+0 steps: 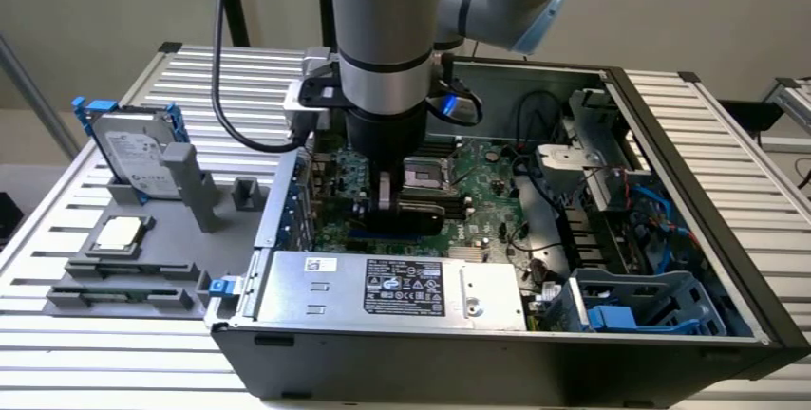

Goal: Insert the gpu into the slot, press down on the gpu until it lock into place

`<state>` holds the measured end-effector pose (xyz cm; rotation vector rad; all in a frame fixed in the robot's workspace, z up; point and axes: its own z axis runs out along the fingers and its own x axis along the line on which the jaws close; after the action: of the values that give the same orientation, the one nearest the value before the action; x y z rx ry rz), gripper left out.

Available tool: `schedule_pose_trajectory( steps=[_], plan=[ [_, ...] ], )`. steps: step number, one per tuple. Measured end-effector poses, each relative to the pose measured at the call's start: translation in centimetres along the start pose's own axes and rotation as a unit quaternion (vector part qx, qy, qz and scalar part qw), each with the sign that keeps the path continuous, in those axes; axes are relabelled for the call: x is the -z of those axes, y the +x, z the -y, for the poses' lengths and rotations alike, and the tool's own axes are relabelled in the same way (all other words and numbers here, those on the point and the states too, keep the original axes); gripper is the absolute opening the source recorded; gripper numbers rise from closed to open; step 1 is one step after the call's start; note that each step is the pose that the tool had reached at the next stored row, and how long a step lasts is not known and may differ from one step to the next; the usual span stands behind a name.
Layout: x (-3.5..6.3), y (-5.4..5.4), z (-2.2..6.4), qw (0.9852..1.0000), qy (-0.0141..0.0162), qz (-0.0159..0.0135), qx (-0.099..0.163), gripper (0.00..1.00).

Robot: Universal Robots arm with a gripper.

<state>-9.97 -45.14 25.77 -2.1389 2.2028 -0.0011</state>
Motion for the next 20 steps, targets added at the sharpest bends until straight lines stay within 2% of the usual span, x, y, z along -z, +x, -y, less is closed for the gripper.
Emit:
schedule_pose_trajectory(
  steps=[9, 16, 18, 19, 20],
  plan=[
    [-0.45, 0.02, -0.04, 1.0, -0.0002, -0.0015, 0.001, 0.26],
    [-0.63, 0.03, -0.05, 1.0, -0.0002, -0.0015, 0.001, 0.26],
    [-0.66, 0.02, -0.05, 1.0, 0.0, -0.0011, 0.001, 0.27],
    [-0.64, 0.02, -0.05, 1.0, 0.0, -0.0012, 0.001, 0.34],
    [-0.58, 0.02, -0.05, 1.0, -0.0002, -0.0014, 0.001, 0.34]
  ],
)
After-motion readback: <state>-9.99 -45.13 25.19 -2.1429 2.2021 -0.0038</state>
